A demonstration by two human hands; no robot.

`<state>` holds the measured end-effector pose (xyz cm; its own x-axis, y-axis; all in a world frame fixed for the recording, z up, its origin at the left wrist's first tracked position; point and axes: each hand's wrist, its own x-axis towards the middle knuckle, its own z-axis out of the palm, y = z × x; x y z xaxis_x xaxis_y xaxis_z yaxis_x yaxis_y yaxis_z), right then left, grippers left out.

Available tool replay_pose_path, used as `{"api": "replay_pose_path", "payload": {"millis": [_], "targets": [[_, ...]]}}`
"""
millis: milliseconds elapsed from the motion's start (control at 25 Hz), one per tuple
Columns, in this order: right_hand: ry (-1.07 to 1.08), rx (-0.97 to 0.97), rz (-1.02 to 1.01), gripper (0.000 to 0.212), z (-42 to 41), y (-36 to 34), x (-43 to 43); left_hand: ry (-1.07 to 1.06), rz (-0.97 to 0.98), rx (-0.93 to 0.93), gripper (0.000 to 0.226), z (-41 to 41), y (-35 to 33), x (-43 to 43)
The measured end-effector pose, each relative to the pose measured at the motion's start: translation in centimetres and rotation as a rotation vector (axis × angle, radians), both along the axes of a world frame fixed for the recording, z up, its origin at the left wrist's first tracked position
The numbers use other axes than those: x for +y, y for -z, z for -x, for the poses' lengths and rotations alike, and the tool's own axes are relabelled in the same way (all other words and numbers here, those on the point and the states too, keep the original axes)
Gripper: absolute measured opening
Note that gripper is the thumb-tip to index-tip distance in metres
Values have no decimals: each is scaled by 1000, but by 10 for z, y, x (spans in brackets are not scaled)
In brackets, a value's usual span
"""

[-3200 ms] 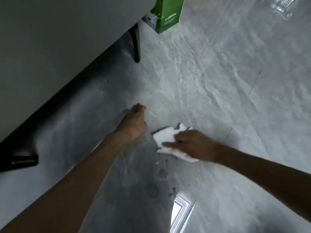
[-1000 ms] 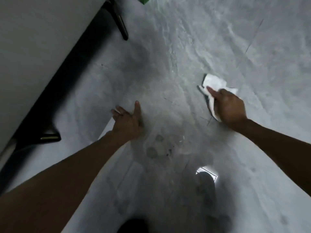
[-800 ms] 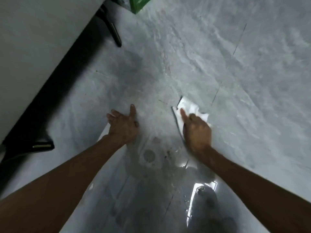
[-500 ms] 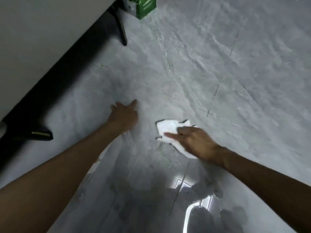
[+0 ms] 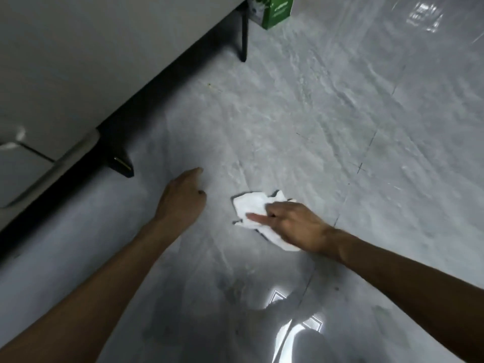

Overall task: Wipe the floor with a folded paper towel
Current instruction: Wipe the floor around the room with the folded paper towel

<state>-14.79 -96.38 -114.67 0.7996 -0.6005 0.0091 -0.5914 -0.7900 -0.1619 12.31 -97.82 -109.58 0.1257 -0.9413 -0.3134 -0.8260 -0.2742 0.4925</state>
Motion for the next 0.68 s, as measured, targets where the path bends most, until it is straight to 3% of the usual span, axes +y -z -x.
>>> {"api": "replay_pose_path", "payload": {"millis": [80, 200, 240, 320, 440, 480, 520, 600, 680], "targets": [[439, 139, -17, 59, 47, -1, -16, -2, -52, -23, 56, -14, 1, 23], [1199, 38, 8, 43, 49, -13, -49, 12, -72, -54, 60, -25, -5, 32], [1313, 4, -13, 40, 21, -17, -58, 15, -79, -59, 61, -27, -8, 31], [1104, -27, -9, 43, -60, -19, -60, 27, -100, -101, 59, -27, -11, 32], [143, -2, -64, 53, -142, -7, -20, 34, -131, -125, 60, -32, -13, 30], [-123, 12, -78, 52, -131, -10, -24, 38, -154, -121, 64, -33, -14, 27], [-255, 8, -42, 49, -110, -13, -40, 45, -187, -131, 69, -33, -14, 24], [-125, 39, 58, 45, -71, -19, -81, 64, -239, -163, 75, -34, -13, 24], [350, 111, 89, 46, -56, -28, -126, 83, -269, -155, 79, -30, -15, 23]]}}
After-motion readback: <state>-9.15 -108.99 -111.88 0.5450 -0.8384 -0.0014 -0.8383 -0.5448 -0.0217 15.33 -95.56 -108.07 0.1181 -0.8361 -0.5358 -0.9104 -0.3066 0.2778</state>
